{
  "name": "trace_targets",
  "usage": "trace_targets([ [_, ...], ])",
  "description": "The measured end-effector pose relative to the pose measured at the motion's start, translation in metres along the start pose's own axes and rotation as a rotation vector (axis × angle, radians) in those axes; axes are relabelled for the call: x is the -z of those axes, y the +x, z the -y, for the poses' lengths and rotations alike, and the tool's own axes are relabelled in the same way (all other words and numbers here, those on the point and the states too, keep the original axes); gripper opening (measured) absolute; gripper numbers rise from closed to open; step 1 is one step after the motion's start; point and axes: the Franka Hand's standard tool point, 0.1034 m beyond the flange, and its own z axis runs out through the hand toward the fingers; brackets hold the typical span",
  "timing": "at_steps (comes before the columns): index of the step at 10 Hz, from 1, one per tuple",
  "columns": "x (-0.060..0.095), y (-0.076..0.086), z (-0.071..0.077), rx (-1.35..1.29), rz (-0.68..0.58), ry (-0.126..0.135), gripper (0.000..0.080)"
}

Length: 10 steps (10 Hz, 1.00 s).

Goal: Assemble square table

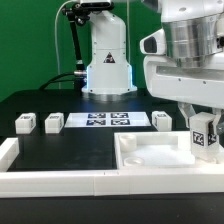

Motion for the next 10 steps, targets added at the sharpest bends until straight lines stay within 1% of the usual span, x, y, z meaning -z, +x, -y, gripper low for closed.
trace_targets([
  [1, 0.0000, 0.0002, -0.0001, 0.052, 0.000, 0.000, 0.0469],
  [2, -0.0002, -0.0007, 0.0002, 0.055, 0.000, -0.001, 0.0587],
  [3, -0.0006, -0.0013, 0.0004, 0.167, 0.000, -0.002, 0.0630],
  [4, -0.0009, -0.0019, 0.0006, 0.238, 0.000, -0.002, 0.0630],
  [6, 0.0001, -0.0008, 0.0008, 0.505, 0.000, -0.002, 0.0648],
  [10, 0.0004, 0.0004, 0.0005, 0.844, -0.001, -0.002, 0.0648],
])
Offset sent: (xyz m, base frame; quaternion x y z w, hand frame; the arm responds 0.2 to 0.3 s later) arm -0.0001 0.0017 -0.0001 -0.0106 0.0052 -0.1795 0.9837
